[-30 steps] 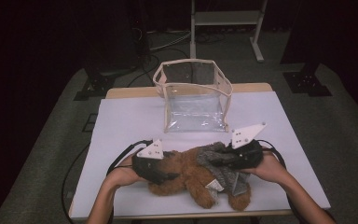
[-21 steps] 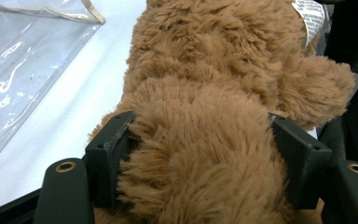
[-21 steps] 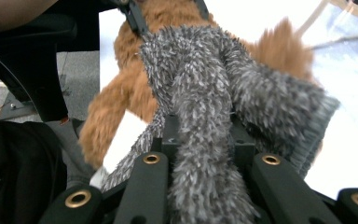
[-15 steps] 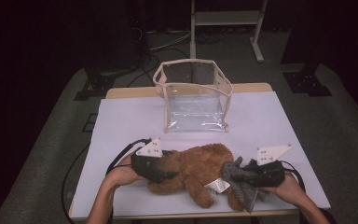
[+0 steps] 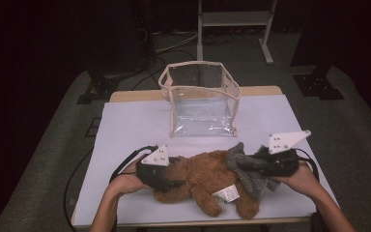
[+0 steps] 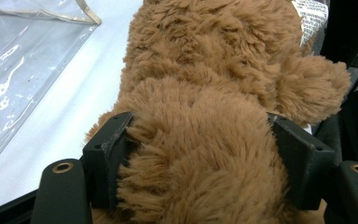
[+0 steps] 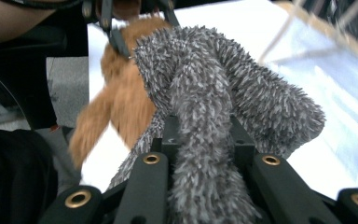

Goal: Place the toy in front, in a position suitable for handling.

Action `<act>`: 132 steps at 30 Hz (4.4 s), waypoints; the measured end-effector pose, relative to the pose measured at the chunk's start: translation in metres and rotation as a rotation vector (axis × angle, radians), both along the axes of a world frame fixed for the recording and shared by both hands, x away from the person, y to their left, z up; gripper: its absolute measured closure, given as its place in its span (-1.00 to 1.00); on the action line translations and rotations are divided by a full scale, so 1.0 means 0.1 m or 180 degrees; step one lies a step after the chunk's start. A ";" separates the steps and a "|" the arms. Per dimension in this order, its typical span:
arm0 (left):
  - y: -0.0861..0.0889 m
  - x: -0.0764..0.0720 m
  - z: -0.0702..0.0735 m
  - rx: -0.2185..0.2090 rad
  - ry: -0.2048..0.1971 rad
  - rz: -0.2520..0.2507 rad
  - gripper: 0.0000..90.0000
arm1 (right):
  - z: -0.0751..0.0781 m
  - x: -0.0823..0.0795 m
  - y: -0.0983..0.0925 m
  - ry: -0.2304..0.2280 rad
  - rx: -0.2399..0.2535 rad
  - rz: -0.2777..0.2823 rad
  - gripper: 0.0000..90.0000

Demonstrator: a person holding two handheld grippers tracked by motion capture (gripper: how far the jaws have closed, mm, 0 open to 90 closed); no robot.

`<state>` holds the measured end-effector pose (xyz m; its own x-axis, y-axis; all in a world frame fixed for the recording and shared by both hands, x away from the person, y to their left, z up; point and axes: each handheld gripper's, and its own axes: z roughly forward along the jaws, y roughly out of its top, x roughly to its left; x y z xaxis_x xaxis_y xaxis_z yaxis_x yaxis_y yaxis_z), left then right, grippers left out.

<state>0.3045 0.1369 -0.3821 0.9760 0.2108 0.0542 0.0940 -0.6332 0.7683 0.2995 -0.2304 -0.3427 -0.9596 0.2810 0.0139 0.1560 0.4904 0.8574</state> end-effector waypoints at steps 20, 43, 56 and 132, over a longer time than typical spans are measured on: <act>0.08 -0.07 0.17 -0.0133 -0.0150 0.0125 -0.60 | -0.15 0.35 0.51 0.0301 -0.0404 0.0251 0.67; -0.12 0.04 -0.06 -0.0231 0.0033 0.0046 -0.27 | 0.04 0.32 0.86 0.0133 -0.0708 0.0418 0.66; -0.19 0.04 -0.05 -0.0240 0.0018 0.0021 -0.28 | 0.08 0.24 0.42 0.0168 -0.0647 0.0217 0.66; -0.16 0.05 -0.04 -0.0394 -0.0022 0.0147 -0.57 | 0.06 0.19 1.08 0.0122 -0.0848 0.0563 0.54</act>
<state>0.3092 0.1210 -0.3859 0.9648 0.2610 0.0316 0.1154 -0.5285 0.8411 0.3186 -0.1219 -0.3370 -0.9941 0.1084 -0.0008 0.0779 0.7194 0.6903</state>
